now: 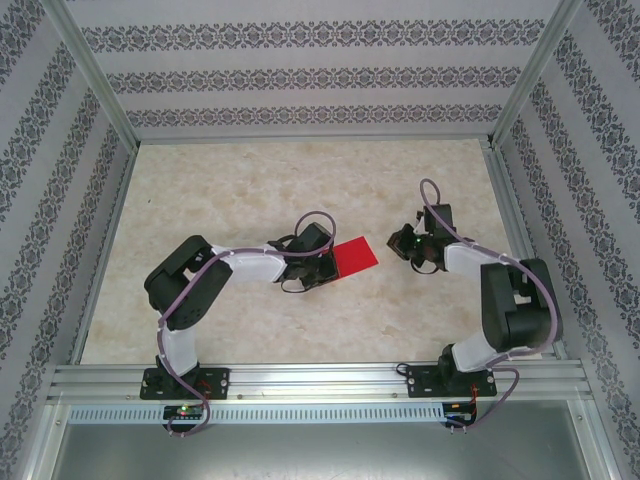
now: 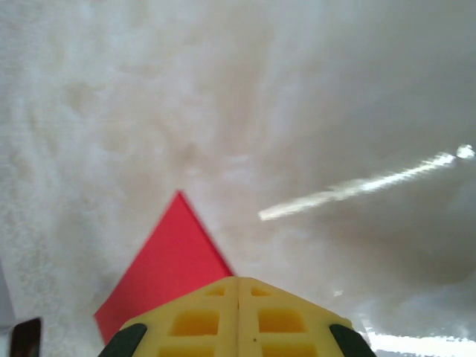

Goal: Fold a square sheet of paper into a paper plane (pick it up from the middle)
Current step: First fold in half a square sheet of paper at the center of the table.

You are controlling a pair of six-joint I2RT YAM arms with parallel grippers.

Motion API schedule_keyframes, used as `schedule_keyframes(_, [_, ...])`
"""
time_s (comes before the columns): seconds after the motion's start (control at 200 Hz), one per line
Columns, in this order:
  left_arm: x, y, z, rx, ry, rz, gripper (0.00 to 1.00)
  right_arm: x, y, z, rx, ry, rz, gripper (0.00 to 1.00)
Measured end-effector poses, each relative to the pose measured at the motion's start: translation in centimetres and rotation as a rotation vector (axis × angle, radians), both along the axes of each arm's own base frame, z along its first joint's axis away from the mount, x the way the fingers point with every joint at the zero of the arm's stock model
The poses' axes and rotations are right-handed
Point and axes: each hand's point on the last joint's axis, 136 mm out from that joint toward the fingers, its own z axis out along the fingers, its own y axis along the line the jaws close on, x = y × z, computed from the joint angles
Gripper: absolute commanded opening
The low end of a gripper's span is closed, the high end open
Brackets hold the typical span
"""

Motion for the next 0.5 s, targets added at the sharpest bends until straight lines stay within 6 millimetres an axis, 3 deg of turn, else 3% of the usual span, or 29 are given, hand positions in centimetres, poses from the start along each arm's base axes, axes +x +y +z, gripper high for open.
schedule_keyframes(0.09, [0.5, 0.3, 0.1, 0.048, -0.036, -0.104, 0.0, -0.3, 1.8, 1.4, 0.004, -0.044, 0.048, 0.0])
schedule_keyframes(0.2, [1.1, 0.8, 0.1, 0.089, -0.079, -0.227, 0.0, -1.4, 4.9, 1.4, 0.015, -0.041, 0.121, 0.0])
schedule_keyframes(0.35, [1.3, 1.3, 0.1, 0.1, -0.108, -0.32, 0.0, -2.6, 8.4, -0.2, 0.04, 0.0, 0.186, 0.0])
schedule_keyframes(0.5, [1.2, 1.3, 0.1, 0.098, -0.119, -0.353, 0.0, -3.0, 9.0, -2.2, 0.043, 0.061, 0.178, 0.0])
